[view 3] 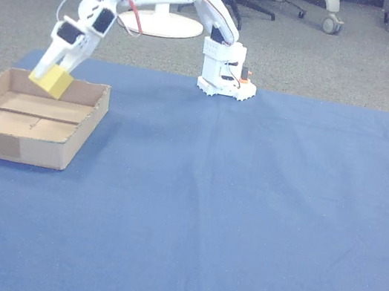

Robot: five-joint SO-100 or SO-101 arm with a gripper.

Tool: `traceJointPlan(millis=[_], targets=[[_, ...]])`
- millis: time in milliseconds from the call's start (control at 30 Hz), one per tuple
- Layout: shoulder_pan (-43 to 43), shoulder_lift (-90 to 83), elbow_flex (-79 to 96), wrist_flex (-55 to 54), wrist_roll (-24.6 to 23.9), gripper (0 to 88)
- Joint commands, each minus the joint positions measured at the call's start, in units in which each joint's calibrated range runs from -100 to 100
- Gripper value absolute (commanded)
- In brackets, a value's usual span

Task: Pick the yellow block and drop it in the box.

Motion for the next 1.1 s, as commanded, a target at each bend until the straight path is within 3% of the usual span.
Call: traceJointPlan(millis=[0,67,233,300,367,400,467,533,667,833,933,1067], targets=[[-1.0,1.5,-2.8,-2.9,1.1,24.4],[-1.6,0.8,-0.5,-3.4,1.9,39.8],[-2.9,-12.8,12.8,-7.2,0.2,40.0],[-5.1,-24.7,22.0,-7.6,0.6,31.2],[-9.6,-46.3,38.7,-12.6,-6.4,14.8],[-13.9,-60.5,49.1,-15.9,-10.4,0.2],[-25.8,-83.8,68.1,-19.7,-12.0,0.2],[-36.3,-102.7,86.2,-16.8,-12.5,0.2],[-39.7,-132.2,118.0,-12.0,-17.9,0.2],[-43.1,-134.1,133.4,-13.8,-11.8,0.2],[-44.4,-134.1,133.4,-10.0,-13.9,0.2],[-46.9,-134.1,133.4,-7.4,-12.9,0.2]])
